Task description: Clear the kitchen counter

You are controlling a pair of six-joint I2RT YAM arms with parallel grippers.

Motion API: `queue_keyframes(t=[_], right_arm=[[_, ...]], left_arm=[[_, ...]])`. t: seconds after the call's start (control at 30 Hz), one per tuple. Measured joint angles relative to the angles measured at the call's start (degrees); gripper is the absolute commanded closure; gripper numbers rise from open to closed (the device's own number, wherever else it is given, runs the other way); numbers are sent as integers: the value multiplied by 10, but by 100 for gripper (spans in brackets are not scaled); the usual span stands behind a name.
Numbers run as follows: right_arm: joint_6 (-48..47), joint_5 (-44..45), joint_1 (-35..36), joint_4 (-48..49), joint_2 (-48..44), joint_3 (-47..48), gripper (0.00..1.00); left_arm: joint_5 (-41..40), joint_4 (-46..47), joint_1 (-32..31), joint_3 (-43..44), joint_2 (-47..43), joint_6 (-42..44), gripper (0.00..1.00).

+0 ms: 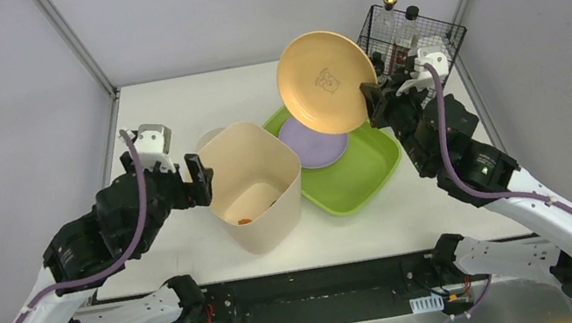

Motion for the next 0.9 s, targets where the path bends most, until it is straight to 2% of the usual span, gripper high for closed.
queue_keyframes(t=[0.27, 0.4, 0.5, 0.63, 0.77, 0.9], right_arm=[[43, 19, -27, -23, -9, -42, 100], [71, 10, -61, -39, 0, -59, 100], [96, -7, -90, -49, 4, -71, 100], [126, -32, -132, -55, 13, -82, 100], [156, -62, -163, -58, 33, -91, 100], [189, -101, -202, -59, 63, -109, 100]], left_arm=[[-59, -72, 4, 14, 67, -115, 20], [-55, -85, 48, 15, 85, -136, 22], [-12, -85, 135, 15, 97, -140, 22], [49, -70, 221, -7, 107, -140, 22], [108, -57, 263, -31, 120, -140, 23], [152, -42, 294, -53, 134, -140, 31]])
